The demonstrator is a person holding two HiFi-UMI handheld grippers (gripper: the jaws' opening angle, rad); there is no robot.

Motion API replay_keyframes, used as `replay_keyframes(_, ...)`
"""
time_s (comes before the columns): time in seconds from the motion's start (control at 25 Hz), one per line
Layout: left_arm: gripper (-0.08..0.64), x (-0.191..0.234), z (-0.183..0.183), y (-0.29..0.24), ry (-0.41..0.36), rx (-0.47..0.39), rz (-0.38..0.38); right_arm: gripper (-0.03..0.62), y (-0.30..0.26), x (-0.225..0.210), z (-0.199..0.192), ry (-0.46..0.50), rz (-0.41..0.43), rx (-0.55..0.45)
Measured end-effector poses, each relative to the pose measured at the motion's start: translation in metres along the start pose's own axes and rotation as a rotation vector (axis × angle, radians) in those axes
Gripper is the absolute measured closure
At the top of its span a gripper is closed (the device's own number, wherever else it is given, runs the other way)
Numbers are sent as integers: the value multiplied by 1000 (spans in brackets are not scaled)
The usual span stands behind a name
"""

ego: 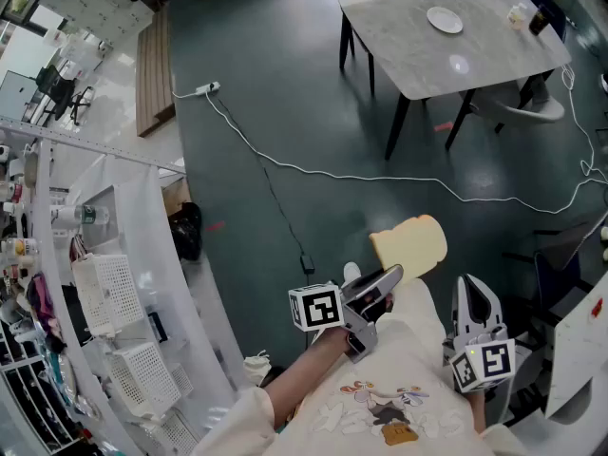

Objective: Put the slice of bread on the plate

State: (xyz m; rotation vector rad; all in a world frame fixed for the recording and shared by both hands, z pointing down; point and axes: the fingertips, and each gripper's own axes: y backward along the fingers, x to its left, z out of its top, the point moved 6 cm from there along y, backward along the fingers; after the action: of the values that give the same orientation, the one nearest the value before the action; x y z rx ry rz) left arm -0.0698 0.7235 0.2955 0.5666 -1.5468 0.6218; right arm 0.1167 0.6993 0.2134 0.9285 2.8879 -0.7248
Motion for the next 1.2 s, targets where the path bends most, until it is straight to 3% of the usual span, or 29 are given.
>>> replay_keyframes(0.12, 463, -16, -9, 12, 136, -58, 19, 589, -7, 4, 9, 19, 48, -26)
replay_keyframes(0.16, 463, -20, -11, 14, 148, -65, 26, 589, -8, 4, 11, 17, 60, -32)
replay_keyframes(0.28, 463, -21, -8, -1, 20, -35, 32, 589, -6, -11, 13, 16, 43, -51)
replay_keyframes(0.56, 463, -30, -5, -39, -42, -24, 60, 589, 1, -51, 15, -87, 11, -95)
replay_keyframes(0.72, 463, -33, -14, -64, -11, -24, 54, 589, 2, -77, 23, -123, 20, -130)
replay_keyframes(0.88, 463, -39, -30, -97, 82, -52, 47, 589, 3, -109, 25, -100, 27, -127)
replay_keyframes(1.2, 463, -26, -51, -151, 92, -58, 55, 589, 3, -156, 15, -134, 105, -115)
